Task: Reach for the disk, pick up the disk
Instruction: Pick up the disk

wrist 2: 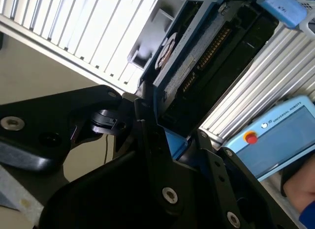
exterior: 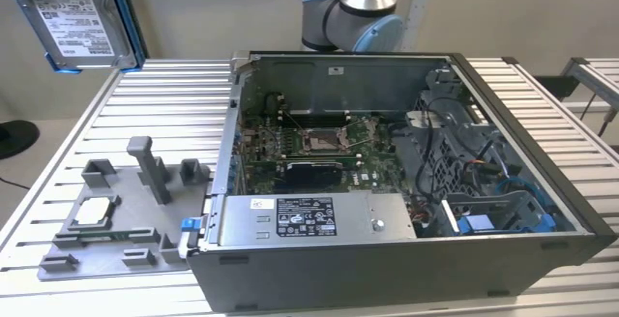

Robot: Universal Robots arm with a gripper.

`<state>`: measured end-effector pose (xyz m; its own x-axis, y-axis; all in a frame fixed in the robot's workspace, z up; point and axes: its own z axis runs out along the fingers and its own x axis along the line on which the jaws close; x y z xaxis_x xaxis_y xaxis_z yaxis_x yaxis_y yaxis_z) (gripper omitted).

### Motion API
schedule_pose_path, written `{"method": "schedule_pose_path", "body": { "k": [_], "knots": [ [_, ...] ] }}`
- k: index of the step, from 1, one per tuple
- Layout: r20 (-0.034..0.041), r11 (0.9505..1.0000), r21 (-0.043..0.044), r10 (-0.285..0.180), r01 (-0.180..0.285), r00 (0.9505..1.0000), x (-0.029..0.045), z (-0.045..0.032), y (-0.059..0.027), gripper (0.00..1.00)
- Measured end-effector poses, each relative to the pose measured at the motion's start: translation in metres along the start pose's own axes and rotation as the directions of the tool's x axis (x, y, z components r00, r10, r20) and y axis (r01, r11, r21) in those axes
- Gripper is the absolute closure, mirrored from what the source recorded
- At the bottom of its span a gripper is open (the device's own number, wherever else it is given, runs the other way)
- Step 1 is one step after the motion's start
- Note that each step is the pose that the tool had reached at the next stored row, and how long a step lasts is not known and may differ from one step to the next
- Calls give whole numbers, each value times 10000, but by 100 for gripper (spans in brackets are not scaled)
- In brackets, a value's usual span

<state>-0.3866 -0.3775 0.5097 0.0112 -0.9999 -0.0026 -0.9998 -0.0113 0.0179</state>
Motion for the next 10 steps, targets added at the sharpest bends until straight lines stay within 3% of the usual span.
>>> {"method": "schedule_pose_path", "body": {
  "k": [10],
  "knots": [
    [1,10000,1,-1,1,10000,2,-2,-117,100]
  ]
}}
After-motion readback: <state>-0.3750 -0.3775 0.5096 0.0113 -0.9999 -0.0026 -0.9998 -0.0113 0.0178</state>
